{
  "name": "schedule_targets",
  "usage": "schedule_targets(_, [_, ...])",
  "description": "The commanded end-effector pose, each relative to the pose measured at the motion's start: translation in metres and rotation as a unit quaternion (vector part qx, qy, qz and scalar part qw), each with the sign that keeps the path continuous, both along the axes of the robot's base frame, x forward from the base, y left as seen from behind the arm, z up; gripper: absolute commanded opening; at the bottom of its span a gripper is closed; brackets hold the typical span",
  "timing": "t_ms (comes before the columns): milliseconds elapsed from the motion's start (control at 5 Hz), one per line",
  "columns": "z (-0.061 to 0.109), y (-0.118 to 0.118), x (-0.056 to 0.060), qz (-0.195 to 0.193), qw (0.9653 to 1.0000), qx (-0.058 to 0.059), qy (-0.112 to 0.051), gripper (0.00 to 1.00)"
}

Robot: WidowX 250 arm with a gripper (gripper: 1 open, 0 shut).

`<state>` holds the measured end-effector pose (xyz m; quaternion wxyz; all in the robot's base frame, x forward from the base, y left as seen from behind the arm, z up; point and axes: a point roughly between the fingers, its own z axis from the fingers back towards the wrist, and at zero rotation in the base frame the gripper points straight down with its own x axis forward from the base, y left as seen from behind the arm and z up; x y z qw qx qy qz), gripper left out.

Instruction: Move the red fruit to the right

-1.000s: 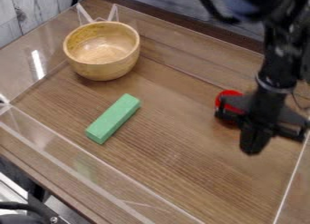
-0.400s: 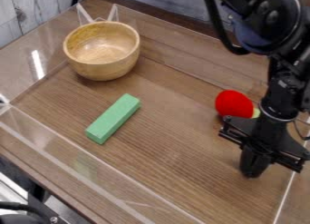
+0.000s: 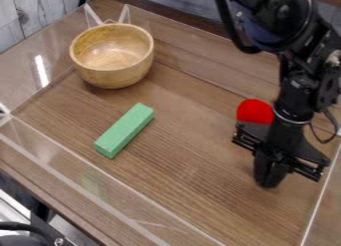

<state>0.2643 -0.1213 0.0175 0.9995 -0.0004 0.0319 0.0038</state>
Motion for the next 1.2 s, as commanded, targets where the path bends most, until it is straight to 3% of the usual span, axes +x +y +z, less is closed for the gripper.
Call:
schedule_targets(0, [0.013, -0.01, 0.006, 0.017, 0.9996, -0.015, -0.017, 1.0])
schedule_targets(400, [0.017, 0.017, 0.024, 0.004, 0.9995, -0.024, -0.018, 1.0])
schedule_targets(800, [0.05, 0.031, 0.035, 0.03, 0.9984, -0.04, -0.025, 1.0])
schedule_targets(1000, [0.055, 0.035, 0.033, 0.017, 0.9986, -0.045, -0.022, 1.0])
